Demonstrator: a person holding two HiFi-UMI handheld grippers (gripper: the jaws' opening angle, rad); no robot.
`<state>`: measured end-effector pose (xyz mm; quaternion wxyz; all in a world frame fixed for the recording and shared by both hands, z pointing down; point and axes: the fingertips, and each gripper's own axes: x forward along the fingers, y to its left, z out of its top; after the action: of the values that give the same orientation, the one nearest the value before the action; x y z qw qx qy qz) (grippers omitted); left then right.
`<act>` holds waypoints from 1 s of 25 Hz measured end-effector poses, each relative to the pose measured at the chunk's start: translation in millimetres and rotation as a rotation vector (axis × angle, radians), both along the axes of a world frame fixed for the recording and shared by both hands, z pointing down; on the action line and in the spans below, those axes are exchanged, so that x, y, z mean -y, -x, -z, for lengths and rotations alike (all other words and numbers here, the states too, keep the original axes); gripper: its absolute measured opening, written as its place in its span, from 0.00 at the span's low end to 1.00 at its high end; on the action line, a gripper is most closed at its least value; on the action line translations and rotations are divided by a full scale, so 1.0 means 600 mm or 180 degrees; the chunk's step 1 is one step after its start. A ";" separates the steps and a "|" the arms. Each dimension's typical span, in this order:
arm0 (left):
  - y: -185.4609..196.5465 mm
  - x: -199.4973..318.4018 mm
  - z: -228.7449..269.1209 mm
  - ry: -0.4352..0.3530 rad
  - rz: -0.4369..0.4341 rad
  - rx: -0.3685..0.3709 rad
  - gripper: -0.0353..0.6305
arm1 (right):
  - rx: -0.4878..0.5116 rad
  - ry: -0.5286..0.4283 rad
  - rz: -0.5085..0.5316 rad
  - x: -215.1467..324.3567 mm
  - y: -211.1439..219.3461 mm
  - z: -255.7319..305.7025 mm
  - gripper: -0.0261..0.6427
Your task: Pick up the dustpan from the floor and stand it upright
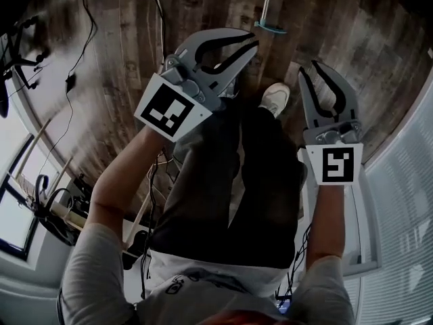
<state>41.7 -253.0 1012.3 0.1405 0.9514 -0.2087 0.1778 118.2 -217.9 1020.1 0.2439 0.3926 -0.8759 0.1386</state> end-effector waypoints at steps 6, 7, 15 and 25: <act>-0.014 0.022 -0.139 0.0004 -0.0054 0.0066 0.10 | -0.0215 -0.0025 0.0328 0.009 -0.021 -0.154 0.13; -0.017 0.028 -0.162 0.0009 -0.0058 0.0075 0.10 | -0.0258 -0.0048 0.0418 0.015 -0.023 -0.179 0.13; -0.038 0.042 -0.347 -0.0011 -0.0197 0.0163 0.10 | -0.0316 -0.0051 0.0655 0.032 -0.022 -0.366 0.14; -0.058 0.034 -0.565 0.0052 -0.0357 0.0205 0.17 | -0.0346 0.0065 0.0980 0.002 0.006 -0.579 0.16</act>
<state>76.2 -273.1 1351.4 0.1312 0.9542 -0.1580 0.2177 114.8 -219.1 1367.7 0.3132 0.2581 -0.9098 0.0870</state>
